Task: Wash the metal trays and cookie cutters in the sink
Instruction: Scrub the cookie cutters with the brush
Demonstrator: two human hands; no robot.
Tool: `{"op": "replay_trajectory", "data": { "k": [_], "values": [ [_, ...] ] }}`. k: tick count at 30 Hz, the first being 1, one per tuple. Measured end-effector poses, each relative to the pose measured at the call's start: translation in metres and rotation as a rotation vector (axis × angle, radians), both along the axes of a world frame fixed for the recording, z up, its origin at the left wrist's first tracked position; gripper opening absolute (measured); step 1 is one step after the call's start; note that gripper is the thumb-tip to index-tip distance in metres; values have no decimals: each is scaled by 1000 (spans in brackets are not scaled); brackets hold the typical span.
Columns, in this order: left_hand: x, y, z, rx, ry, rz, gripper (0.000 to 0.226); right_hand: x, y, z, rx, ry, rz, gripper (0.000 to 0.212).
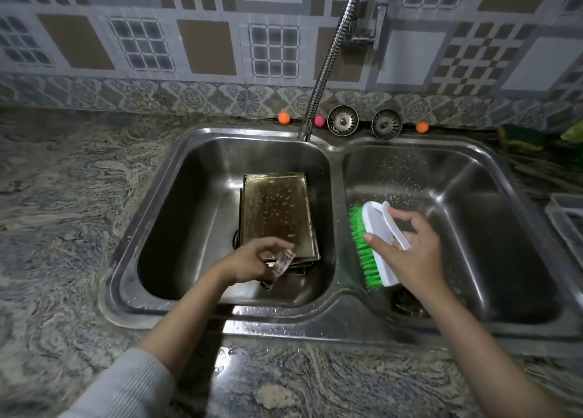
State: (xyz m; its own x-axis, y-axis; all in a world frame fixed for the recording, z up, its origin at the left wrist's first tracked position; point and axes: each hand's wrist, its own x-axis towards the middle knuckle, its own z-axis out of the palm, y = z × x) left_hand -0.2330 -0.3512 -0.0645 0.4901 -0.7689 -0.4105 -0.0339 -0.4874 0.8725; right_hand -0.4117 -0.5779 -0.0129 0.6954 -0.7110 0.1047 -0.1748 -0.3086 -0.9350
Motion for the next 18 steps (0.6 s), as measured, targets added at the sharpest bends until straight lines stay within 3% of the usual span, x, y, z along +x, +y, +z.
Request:
{"op": "replay_trajectory", "data": {
  "k": [4,8,11,15,18],
  "values": [
    [-2,-13,-19,235,-237,-338,64,-14,-6,-11,25,17,9,50],
    [-4,-19,-33,267,-168,-424,61,-24,-14,-21,42,22,-2,50],
    [3,-15,-35,197,-169,-306,62,-32,-23,-22,66,26,-35,52],
    [-5,-36,4,-103,-55,66,49,-42,-46,-19,90,14,-71,53],
    [-31,-77,40,-259,-122,119,35,-52,-68,-15,89,16,-85,53]
  ]
}}
